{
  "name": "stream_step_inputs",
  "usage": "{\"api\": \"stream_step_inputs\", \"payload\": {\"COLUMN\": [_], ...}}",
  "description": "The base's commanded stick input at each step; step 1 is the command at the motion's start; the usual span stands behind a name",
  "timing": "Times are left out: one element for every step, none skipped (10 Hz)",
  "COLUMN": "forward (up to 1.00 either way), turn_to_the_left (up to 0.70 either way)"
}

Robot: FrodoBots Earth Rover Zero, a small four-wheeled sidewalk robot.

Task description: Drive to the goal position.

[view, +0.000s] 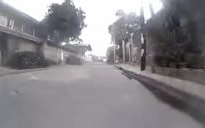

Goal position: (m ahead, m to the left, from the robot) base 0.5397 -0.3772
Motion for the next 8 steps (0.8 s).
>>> {"api": "stream_step_inputs", "payload": {"forward": [1.00,1.00,1.00,1.00,1.00,1.00,1.00,1.00], "turn_to_the_left": [0.00,0.00,0.00,0.00,0.00,0.00,0.00,0.00]}}
